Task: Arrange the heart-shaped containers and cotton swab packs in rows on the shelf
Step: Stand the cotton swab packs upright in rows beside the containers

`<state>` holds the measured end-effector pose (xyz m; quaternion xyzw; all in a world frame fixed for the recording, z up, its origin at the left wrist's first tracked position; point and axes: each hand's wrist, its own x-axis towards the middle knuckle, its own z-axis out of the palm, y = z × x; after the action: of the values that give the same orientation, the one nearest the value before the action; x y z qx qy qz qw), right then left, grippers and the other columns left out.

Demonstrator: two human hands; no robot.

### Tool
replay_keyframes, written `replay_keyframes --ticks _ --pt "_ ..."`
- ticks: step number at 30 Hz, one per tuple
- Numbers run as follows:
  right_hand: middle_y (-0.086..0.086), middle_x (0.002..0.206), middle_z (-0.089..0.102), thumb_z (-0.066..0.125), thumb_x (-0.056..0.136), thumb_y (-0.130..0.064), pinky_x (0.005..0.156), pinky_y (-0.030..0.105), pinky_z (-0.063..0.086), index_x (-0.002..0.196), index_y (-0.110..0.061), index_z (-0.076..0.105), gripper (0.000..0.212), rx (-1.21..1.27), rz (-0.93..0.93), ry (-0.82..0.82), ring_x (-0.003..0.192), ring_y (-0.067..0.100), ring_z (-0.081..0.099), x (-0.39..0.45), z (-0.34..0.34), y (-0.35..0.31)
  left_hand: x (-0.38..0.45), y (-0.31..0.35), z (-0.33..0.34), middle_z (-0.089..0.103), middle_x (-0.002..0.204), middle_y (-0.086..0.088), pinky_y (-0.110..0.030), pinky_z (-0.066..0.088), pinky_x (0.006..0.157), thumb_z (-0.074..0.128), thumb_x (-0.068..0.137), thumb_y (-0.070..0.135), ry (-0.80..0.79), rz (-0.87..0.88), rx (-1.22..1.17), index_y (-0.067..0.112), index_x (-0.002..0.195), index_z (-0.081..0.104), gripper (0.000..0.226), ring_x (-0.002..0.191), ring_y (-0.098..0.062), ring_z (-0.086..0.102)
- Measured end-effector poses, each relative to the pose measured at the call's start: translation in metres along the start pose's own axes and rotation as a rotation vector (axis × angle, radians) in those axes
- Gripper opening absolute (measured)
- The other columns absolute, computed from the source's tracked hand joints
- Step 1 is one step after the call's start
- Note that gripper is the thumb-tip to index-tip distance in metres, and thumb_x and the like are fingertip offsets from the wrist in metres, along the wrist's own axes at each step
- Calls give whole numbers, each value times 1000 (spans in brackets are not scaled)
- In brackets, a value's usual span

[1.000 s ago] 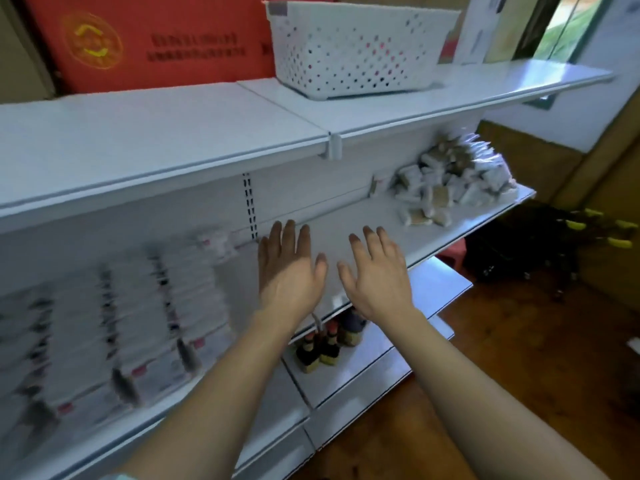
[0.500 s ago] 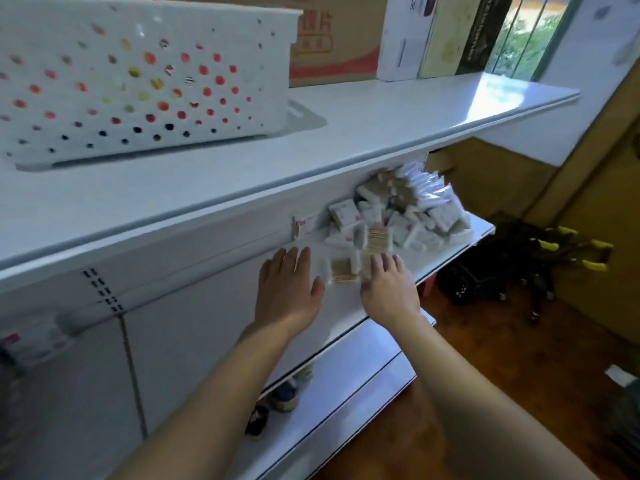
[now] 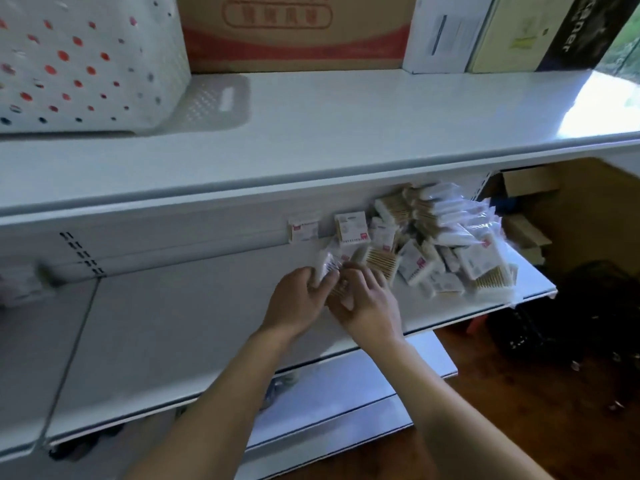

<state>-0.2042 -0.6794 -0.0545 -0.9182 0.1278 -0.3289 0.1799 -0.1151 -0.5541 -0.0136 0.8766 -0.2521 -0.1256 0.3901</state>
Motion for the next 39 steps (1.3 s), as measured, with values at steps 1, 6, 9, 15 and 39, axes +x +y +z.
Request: replay_keyframes --ticks 1,6,9,15,39 --pt "1 129 61 72 83 -37 81 33 51 116 -14 65 41 51 -42 2 113 28 57 1 2 -5 0 4 -1 62 81 3 -30 39 65 56 94 54 30 -46 -85 19 83 60 37 80 -19 60" --pt "8 146 50 58 87 -31 100 43 49 132 -13 58 48 86 -42 -184 136 31 43 4 13 -5 7 -24 -30 70 84 -2 -41 55 73 59 77 57 266 -229 -290 18 85 64 41 80 -26 68" --pt "7 155 38 56 84 -34 117 41 31 141 -17 47 60 -93 6 -526 147 29 26 14 20 -1 1 -46 -46 71 88 3 -51 59 79 67 64 63 303 -279 -386 26 88 62 44 83 -21 70" --pt "6 115 58 70 80 -39 81 33 44 111 -16 60 40 -81 69 -386 105 29 56 24 21 -14 -7 -62 -58 69 84 1 -37 56 71 79 74 46 326 -337 -360 21 88 57 36 79 -20 67" --pt "14 133 53 58 80 -24 114 47 29 129 -13 50 51 -527 188 -493 133 34 37 59 -8 68 24 -12 3 71 101 -7 -28 56 64 78 82 41 245 -303 -559 10 116 58 50 82 -14 68"
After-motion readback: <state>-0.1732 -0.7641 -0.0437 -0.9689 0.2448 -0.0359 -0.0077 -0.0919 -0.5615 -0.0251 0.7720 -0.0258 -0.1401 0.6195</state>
